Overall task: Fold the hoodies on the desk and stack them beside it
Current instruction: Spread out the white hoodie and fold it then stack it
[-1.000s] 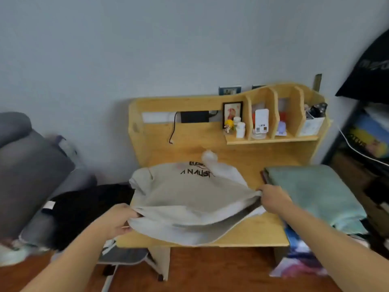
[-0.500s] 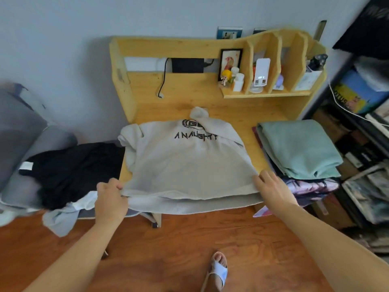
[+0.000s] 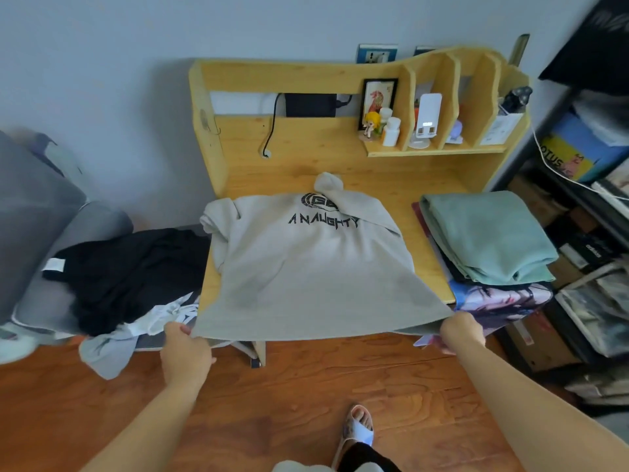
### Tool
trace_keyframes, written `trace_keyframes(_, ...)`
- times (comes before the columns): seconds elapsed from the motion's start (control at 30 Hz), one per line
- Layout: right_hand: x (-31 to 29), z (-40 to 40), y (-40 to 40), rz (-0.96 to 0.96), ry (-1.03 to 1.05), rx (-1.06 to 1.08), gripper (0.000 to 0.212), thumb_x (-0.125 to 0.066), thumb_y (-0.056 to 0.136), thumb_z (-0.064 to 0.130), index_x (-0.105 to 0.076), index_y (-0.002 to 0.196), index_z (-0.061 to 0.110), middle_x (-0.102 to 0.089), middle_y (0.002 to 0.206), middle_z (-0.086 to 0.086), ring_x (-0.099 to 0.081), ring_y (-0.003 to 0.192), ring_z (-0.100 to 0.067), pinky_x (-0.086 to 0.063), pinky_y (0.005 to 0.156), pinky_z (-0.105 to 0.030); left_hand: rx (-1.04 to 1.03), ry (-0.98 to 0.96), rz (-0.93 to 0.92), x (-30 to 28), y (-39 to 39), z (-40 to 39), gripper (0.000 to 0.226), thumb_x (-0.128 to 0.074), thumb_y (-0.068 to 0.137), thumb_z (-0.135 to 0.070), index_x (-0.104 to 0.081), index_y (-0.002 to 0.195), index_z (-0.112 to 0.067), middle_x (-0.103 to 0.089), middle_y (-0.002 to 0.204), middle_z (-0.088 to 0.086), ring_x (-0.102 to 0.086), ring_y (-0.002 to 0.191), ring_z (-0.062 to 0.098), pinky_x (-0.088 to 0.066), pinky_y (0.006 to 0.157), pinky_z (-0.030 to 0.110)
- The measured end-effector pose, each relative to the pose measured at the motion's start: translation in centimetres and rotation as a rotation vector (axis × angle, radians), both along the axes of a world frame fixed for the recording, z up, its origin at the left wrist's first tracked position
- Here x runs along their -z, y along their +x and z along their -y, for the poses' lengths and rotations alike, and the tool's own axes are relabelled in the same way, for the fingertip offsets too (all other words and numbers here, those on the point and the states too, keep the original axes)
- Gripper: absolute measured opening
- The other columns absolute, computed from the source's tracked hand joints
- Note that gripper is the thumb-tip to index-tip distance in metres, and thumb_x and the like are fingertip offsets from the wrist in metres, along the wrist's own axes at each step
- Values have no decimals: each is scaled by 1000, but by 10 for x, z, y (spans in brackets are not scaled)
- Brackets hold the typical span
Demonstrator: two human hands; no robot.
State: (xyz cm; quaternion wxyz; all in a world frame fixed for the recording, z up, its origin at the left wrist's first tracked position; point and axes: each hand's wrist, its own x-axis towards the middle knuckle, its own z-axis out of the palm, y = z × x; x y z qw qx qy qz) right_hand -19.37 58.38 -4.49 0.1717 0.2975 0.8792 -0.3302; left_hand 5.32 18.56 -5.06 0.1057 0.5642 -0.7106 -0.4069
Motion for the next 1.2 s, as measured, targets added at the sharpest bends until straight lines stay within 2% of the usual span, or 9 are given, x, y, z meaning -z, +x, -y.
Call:
trace_keyframes(0.07, 9, 13, -9, 104, -296, 278, 29, -42, 100, 14, -56, 119, -3, -71, 93, -29, -69, 63, -46, -60, 60, -54, -148, 282, -70, 0, -24, -4, 36, -37, 102, -5, -46, 135, -17, -60, 100, 13, -73, 76, 38, -61, 69, 47)
trace_keyframes(0.2, -35, 53, -52, 111, -661, 243, 26, -30, 102, -2, -53, 113, -4, -63, 117, -29, -67, 85, -44, -60, 56, -52, -214, 674, -166, -42, -95, 10, 37, -43, 105, -15, -51, 141, -15, -60, 128, 20, -63, 106, 43, -54, 89, 57)
trace_keyframes(0.37, -198, 102, -157, -361, -1192, 157, 32, -38, 103, 0, -62, 122, 12, -61, 131, -17, -62, 113, -31, -58, 74, -48, -156, 724, -1054, -192, -199, 68, 48, -38, 108, -13, -35, 156, -13, -63, 74, 4, -61, 56, 14, -54, 56, 29)
trace_keyframes(0.47, -249, 102, -162, -620, -1223, 57, 35, -42, 105, 8, -63, 128, 23, -61, 124, -7, -67, 103, -27, -62, 83, -40, -94, 532, -1298, -243, -209, 72, 32, -47, 105, -11, -58, 133, -19, -68, 106, 7, -73, 83, 22, -63, 78, 35)
trace_keyframes(0.63, -161, 75, -139, -508, -819, -38, 44, -32, 95, -9, -72, 102, 9, -63, 120, -14, -66, 93, -28, -60, 64, -31, -92, 230, -807, -164, -170, 71, 40, -35, 96, 12, -67, 93, -12, -62, 123, 12, -66, 104, 32, -62, 79, 37)
trace_keyframes(0.83, -20, 43, -113, -46, -635, -138, 46, -37, 90, -14, -60, 120, 11, -50, 132, -6, -53, 120, -27, -53, 93, -45, 302, 133, -33, 4, -116, 69, 44, -49, 96, 9, -65, 131, -12, -57, 133, 4, -60, 113, 26, -57, 93, 40)
trace_keyframes(0.93, 43, 38, -102, 118, -617, -74, 22, -48, 87, -5, -61, 100, 8, -59, 111, -12, -58, 94, -24, -54, 77, -40, 451, 204, 219, 53, -107, 42, 35, -46, 99, 3, -56, 130, -9, -53, 98, 1, -61, 101, 28, -44, 67, 18)
trace_keyframes(1.07, 83, 29, -106, 127, -593, 33, 22, -54, 96, 4, -60, 117, 5, -62, 115, -16, -62, 97, -29, -55, 88, -45, 263, 252, 205, 76, -103, 32, 47, -49, 93, -4, -51, 139, -6, -57, 130, 26, -61, 112, 41, -53, 86, 43)
trace_keyframes(1.2, 79, 17, -116, -75, -349, -5, 42, -47, 87, -6, -73, 107, 18, -65, 96, -11, -61, 82, -30, -60, 69, -48, 36, 221, 25, 71, -100, 26, 22, -52, 101, -19, -70, 113, -17, -65, 109, 0, -69, 93, 25, -53, 93, 42)
